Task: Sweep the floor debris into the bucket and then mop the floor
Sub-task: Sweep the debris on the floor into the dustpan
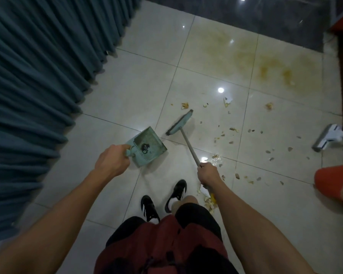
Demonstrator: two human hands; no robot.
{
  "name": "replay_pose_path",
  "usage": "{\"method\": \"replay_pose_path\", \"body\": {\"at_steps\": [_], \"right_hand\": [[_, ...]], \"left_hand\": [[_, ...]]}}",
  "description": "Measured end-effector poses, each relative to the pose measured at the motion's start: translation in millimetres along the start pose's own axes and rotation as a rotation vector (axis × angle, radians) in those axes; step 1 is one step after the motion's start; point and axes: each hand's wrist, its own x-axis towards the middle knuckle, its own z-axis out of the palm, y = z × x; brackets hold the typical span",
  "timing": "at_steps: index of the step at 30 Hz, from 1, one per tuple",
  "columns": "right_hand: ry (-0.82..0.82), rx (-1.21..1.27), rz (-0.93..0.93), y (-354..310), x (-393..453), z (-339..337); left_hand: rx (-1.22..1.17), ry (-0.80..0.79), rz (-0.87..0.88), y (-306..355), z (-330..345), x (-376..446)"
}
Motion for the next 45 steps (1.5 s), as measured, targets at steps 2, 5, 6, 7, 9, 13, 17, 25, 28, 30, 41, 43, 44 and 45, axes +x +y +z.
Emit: {"method": "replay_pose_path", "body": {"at_steps": [2, 5, 6, 7, 9, 13, 17, 25, 28, 30, 41, 43, 44, 45], "right_hand": [[-0.005, 0.008, -0.022, -19.5, 17.9, -5.5], [-0.033, 0.043, -0.040, -49.7, 55.1, -16.8], [-0.043, 0.056, -0.051, -61.4, 69.0, -21.7], [-0.055, 0.067, -0.062, -73.5, 83.9, -27.3], [-0.097, 0.068, -0.067, -97.5, 113.5, -40.9], [-0.173, -0.039, -0.107, -136.5, 167.5, -74.3], [-0.208, -0.156, -0.181, -166.6, 213.5, -104.1], [-0.190, -0.309, -0.118, -190.4, 252.4, -121.4], [-0.164, -0.319, -0.050, -180.9, 252.2, -124.1], [-0.145, -0.312, -0.012, -169.7, 247.9, -124.9], [-0.076, -0.193, 0.205, -99.2, 158.6, -77.9], [-0.074, -0.170, 0.242, -87.1, 136.7, -63.3], [-0.066, -0.160, 0.259, -81.9, 125.1, -55.9], [-0.061, -0.155, 0.273, -75.4, 115.0, -48.5]], "left_hand": [[0.016, 0.000, -0.010, 0.0, -9.6, 18.6], [0.042, 0.026, -0.037, 7.2, -25.6, 53.1], [0.042, 0.035, -0.046, 10.3, -31.2, 65.3], [0.041, 0.040, -0.056, 14.3, -37.0, 77.6], [0.053, 0.038, -0.070, 25.8, -47.4, 103.5], [0.071, 0.027, -0.088, 55.9, -65.7, 156.4], [0.068, 0.027, -0.123, 79.9, -71.6, 194.5], [0.052, -0.002, -0.130, 103.8, -76.0, 229.4], [0.063, -0.018, -0.120, 109.6, -80.4, 238.8], [0.074, -0.035, -0.102, 113.4, -81.3, 244.8], [0.127, -0.106, 0.133, 104.2, -82.3, 241.0], [0.137, -0.122, 0.176, 98.7, -81.6, 236.5], [0.145, -0.130, 0.195, 95.3, -80.8, 233.5], [0.149, -0.134, 0.213, 91.0, -79.6, 230.8]]}}
